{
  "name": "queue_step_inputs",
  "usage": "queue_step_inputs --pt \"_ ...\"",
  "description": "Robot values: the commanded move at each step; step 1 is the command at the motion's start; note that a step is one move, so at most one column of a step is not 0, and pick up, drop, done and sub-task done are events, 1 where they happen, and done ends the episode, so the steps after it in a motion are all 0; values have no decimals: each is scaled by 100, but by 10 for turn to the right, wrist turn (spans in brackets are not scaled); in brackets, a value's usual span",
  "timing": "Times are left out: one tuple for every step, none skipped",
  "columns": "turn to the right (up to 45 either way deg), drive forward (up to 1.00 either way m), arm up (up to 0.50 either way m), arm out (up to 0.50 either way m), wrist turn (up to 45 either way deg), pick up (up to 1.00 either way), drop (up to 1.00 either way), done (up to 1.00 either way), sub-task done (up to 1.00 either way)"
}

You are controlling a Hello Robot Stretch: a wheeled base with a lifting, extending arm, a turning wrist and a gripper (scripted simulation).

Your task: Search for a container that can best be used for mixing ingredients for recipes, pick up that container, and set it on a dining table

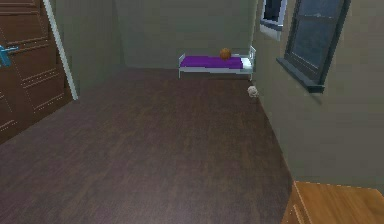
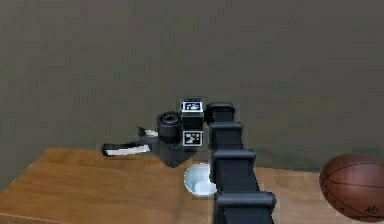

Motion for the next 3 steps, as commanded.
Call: queue_step_inputs --pt "0 0 0 0 450 0 0 0 0" --pt "0 0 0 0 150 0 0 0 0" --pt "0 0 -30 0 0 0 0 0 0"
